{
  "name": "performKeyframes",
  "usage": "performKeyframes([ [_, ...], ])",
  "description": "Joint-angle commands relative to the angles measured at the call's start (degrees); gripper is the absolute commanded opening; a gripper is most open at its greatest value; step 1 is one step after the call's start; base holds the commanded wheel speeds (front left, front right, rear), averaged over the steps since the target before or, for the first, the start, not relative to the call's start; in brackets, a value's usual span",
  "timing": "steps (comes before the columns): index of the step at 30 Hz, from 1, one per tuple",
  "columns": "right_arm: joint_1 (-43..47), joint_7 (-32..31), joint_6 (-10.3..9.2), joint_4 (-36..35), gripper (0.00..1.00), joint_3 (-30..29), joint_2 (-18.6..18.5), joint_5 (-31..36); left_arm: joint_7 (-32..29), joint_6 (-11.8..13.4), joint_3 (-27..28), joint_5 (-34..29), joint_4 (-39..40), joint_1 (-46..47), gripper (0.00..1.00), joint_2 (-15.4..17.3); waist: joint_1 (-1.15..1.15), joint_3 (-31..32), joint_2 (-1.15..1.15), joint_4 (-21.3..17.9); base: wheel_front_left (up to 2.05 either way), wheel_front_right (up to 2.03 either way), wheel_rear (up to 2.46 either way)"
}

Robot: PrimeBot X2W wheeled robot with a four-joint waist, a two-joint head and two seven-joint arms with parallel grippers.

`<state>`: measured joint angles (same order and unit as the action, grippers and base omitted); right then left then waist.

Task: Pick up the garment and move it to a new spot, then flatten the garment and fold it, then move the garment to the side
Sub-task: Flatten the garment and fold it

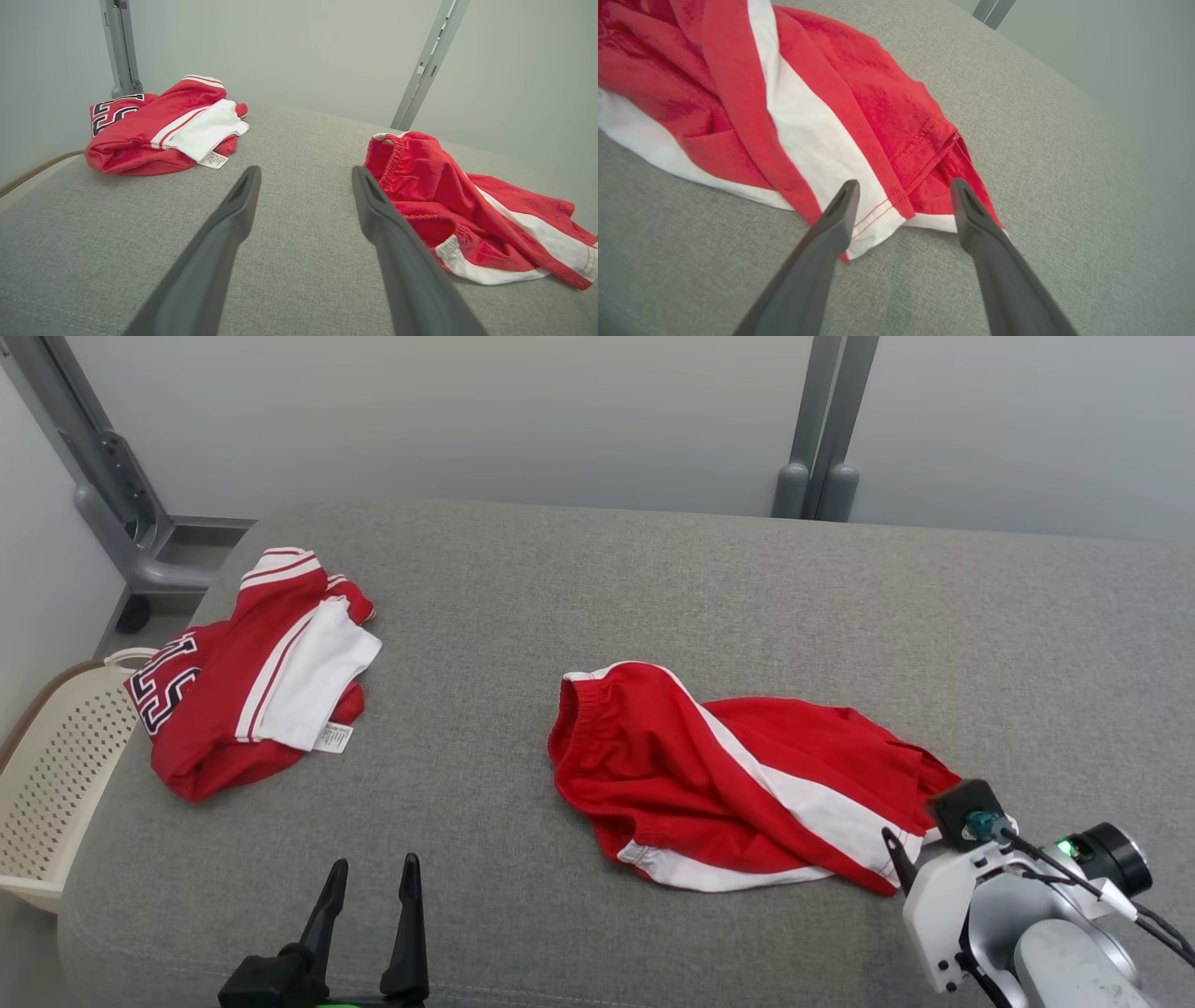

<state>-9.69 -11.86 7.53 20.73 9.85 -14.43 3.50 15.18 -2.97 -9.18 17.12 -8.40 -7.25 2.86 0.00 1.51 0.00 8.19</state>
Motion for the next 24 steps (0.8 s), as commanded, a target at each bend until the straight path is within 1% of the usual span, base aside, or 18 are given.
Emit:
performKeyframes([
  [1, 1.8, -1.5, -0.08, -1.7, 1.00, 0.6, 0.1, -1.0, 0.0, 0.2, 0.2, -0.2, 0.0, 0.3, 1.00, 0.1, 0.00, 0.1, 0.00, 0.0, 0.00, 0.00, 0.00],
  [4, 3.5, -3.9, -0.08, -4.2, 1.00, 1.3, 0.4, -1.7, 0.0, 0.3, 0.1, -0.2, 0.1, 0.2, 1.00, 0.1, 0.00, 0.1, 0.00, 0.1, 0.00, 0.00, 0.00],
  [8, 5.3, -5.6, -0.08, -4.7, 1.00, 0.7, 0.8, -2.0, 0.0, 0.2, -0.4, -0.3, 0.1, 0.3, 1.00, 0.1, 0.00, -0.3, 0.00, 0.3, 0.00, 0.00, 0.00],
  [15, 5.5, -5.0, -0.08, -3.5, 1.00, -1.3, 2.8, -1.6, 0.0, 0.2, -0.5, -0.3, 0.2, 1.3, 1.00, 0.1, 0.00, -1.8, 0.00, 0.8, 0.00, 0.00, 0.00],
  [16, 5.3, -4.8, -0.08, -3.1, 0.96, -1.3, 3.0, -1.6, 0.0, 0.2, -0.6, -0.4, 0.1, 1.3, 1.00, 0.1, 0.00, -2.0, 0.00, 0.8, 0.00, 0.00, 0.00],
  [17, 5.0, -4.6, -0.08, -2.8, 0.87, -1.5, 3.2, -1.6, 0.0, 0.1, -0.6, -0.4, 0.1, 1.4, 1.00, 0.1, 0.00, -2.2, 0.00, 0.9, 0.00, 0.00, 0.00],
  [18, 4.7, -4.6, -0.08, -2.5, 0.69, -1.6, 3.4, -1.5, 0.0, 0.0, -0.6, -0.4, 0.0, 1.5, 1.00, 0.1, 0.00, -2.3, 0.00, 0.9, 0.00, 0.00, 0.00],
  [19, 4.6, -4.5, -0.08, -2.2, 0.46, -1.7, 3.6, -1.3, 0.0, 0.0, -0.6, -0.4, 0.0, 1.7, 1.00, 0.1, 0.00, -2.5, 0.00, 1.0, 0.00, 0.00, 0.00],
  [21, 4.4, -4.0, -0.08, -1.9, 0.25, -2.0, 3.9, -1.3, 0.0, 0.0, -0.6, -0.3, -0.1, 1.9, 1.00, 0.1, 0.00, -2.6, 0.00, 1.0, 0.00, 0.00, 0.00],
  [22, 4.3, -3.8, -0.08, -1.7, 0.01, -2.0, 4.0, -1.2, 0.0, 0.0, -0.6, -0.3, -0.2, 2.0, 1.00, 0.1, 0.00, -2.7, 0.00, 1.0, 0.00, 0.00, 0.00],
  [24, 3.9, -3.3, -0.08, -1.5, 0.00, -2.1, 4.0, -1.3, 0.0, 0.1, -0.6, -0.2, -0.2, 2.1, 1.00, 0.1, 0.00, -2.7, 0.00, 1.0, 0.00, 0.00, 0.00],
])
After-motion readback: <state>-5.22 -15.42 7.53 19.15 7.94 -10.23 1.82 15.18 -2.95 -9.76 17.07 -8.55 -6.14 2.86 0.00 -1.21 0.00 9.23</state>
